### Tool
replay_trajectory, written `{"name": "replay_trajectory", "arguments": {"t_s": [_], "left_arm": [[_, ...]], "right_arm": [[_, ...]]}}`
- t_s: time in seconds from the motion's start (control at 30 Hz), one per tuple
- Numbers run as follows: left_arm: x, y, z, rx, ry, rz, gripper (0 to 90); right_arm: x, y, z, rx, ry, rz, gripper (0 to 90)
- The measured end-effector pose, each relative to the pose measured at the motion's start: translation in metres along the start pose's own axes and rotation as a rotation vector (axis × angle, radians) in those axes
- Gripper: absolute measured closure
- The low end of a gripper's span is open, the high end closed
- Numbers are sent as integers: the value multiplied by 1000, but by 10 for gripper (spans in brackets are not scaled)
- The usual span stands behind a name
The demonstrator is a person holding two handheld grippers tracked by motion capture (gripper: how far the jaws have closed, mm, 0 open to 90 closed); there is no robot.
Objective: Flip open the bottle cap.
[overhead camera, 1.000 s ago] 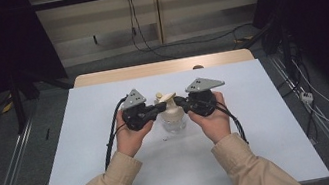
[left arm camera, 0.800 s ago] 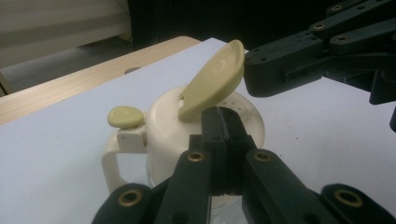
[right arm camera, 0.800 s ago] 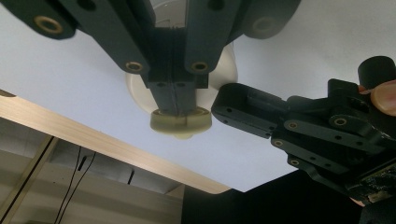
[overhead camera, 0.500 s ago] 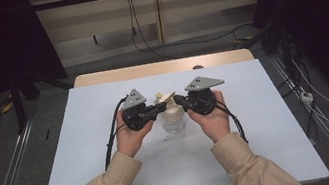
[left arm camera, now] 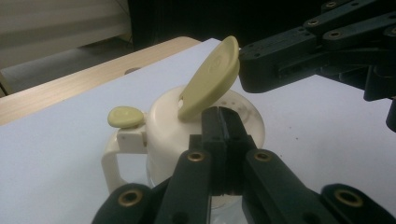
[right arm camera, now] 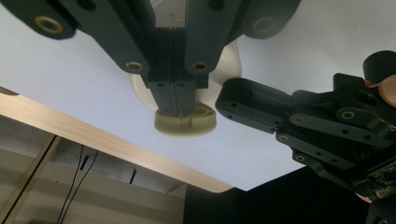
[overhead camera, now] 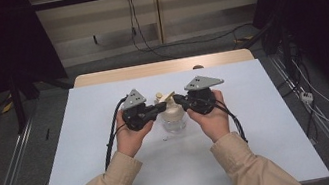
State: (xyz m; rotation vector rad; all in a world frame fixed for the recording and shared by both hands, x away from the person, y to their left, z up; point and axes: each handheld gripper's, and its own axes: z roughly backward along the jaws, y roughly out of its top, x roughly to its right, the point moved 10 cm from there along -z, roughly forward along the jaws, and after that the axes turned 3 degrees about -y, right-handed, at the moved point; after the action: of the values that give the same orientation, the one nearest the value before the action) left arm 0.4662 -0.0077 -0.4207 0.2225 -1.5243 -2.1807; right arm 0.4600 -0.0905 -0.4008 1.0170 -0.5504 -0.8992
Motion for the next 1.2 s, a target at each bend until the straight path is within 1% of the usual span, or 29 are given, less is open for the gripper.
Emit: {"name": "replay_trajectory", "arguments": {"t_s": [0.4, 0.63, 0.97, 1.2], "left_arm": [[0, 0, 0, 4, 1, 2, 900], [0, 0, 0, 5, 1, 1, 900], [0, 0, 0, 6, 1, 1, 900], [0, 0, 0, 5, 0, 1, 900]], "right_arm": [[1, 1, -1, 3, -8, -3, 900], [2, 1, -3, 1, -8, 4, 900], [4, 2, -5, 3, -10, -15, 900], [3, 2, -7, -1, -9, -10, 900]]}}
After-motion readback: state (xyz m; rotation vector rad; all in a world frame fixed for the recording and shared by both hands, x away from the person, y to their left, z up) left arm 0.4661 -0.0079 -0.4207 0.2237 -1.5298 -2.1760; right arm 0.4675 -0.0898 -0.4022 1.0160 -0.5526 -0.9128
